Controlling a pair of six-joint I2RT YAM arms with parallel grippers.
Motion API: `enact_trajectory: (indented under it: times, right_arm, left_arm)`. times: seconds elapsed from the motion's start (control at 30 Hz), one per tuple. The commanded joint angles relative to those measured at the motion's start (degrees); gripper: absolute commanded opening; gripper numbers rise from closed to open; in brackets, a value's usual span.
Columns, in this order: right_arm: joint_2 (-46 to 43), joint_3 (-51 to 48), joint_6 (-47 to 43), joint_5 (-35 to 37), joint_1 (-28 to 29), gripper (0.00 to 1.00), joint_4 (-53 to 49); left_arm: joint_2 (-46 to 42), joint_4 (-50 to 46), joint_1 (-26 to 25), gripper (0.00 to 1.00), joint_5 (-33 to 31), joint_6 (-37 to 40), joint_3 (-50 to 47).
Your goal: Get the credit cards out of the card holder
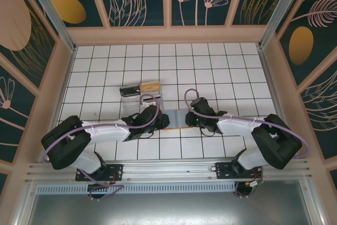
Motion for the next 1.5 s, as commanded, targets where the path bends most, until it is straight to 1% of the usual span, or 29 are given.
enact_trajectory:
  times: [0.0, 0.47, 0.63, 0.73, 0.87, 0.9, 0.97, 1.0, 1.03, 1.2, 1.37, 1.47]
  right_arm:
    - [0.5, -1.1, 1.2, 0.7, 0.4, 0.28, -0.1]
    - [0.4, -1.7, 1.6, 0.7, 0.3, 0.29, 0.1]
    - [0.5, -1.6, 1.6, 0.7, 0.4, 0.29, 0.2]
    - [0.8, -1.7, 1.6, 0.7, 0.3, 0.29, 0.4]
    - [1.0, -1.6, 1.7, 0.7, 0.3, 0.29, 0.5]
    - [1.1, -1.7, 1.7, 0.7, 0.4, 0.29, 0.6]
    - [1.3, -1.7, 1.7, 0.7, 0.4, 0.29, 0.8]
    - [1.4, -1.8, 1.7, 0.8, 0.4, 0.29, 0.8]
    - [1.5, -1.8, 1.8, 0.7, 0.3, 0.29, 0.8]
    - [1.6, -2.1, 2.0, 0.7, 0.3, 0.29, 1.0]
    - [1.9, -2.2, 2.1, 0.7, 0.3, 0.29, 1.4]
    - [1.9, -2.2, 2.2, 0.7, 0.4, 0.29, 1.4]
  left_arm:
    - [1.3, 1.0, -0.3, 0.38, 0.1, 0.5, 1.3]
    - [5.5, 3.0, -0.2, 0.38, 1.6, 1.1, 2.1]
    - [7.2, 4.2, -0.2, 0.37, 3.2, 1.1, 2.7]
    - [7.2, 5.0, -0.3, 0.38, 3.7, 1.3, 2.7]
    - [7.1, 5.7, -0.3, 0.47, 4.4, 1.7, 3.0]
    - [7.2, 5.9, -0.3, 0.53, 4.7, 1.8, 3.0]
    - [7.3, 6.3, -0.3, 0.71, 5.0, 1.8, 3.1]
    - [7.3, 6.5, -0.2, 0.77, 5.2, 1.9, 3.0]
    - [7.1, 6.7, -0.3, 0.78, 5.6, 1.9, 3.1]
    - [5.2, 7.7, -0.3, 0.76, 5.8, 2.3, 2.7]
    - [5.1, 11.0, -0.4, 0.71, 8.7, 2.8, 2.6]
    - [5.2, 11.6, -0.7, 0.69, 9.0, 2.8, 2.7]
